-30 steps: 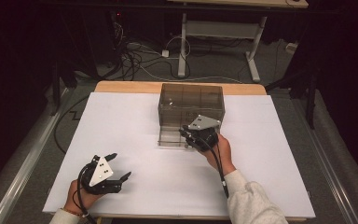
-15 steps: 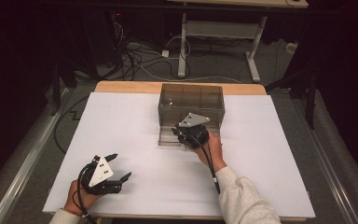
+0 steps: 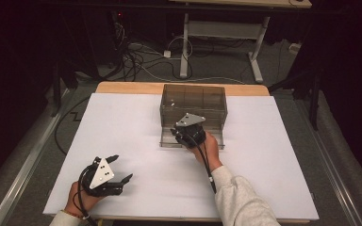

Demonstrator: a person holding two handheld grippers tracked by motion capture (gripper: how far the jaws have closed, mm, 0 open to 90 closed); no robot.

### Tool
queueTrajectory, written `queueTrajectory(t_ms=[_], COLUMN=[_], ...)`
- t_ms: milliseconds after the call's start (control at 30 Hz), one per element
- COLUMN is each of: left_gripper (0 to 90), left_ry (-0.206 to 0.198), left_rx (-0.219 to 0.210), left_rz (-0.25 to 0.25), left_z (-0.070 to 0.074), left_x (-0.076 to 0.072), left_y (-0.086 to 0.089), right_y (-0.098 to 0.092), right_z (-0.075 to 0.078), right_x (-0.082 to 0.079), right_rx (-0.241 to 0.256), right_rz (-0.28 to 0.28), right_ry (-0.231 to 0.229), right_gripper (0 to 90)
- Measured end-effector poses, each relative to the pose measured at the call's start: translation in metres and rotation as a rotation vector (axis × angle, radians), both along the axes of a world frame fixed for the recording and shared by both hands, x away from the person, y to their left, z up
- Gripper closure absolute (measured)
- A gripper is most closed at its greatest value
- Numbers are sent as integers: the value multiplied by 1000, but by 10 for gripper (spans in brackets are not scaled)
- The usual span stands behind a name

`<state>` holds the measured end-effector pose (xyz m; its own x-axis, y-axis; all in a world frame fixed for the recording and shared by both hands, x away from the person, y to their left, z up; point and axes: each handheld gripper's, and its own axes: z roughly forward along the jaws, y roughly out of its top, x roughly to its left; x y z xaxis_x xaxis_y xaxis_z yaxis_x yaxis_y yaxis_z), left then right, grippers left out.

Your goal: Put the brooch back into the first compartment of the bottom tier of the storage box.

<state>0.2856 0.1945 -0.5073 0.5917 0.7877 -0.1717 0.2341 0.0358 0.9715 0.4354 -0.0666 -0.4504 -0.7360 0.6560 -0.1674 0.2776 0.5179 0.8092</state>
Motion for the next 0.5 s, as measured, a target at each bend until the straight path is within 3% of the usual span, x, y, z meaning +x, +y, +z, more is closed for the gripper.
queueTrajectory(t_ms=[200, 500], left_gripper=[197, 197], left_ry=[-1, -3], left_rx=[-1, -10], left_rz=[2, 2], left_z=[0, 1], left_x=[0, -1], left_y=[1, 1], right_y=[-1, -2], right_z=[-5, -4], right_x=[3, 2], right_rx=[7, 10], right_rz=[-15, -21], right_ry=[23, 22], right_gripper=[759, 730])
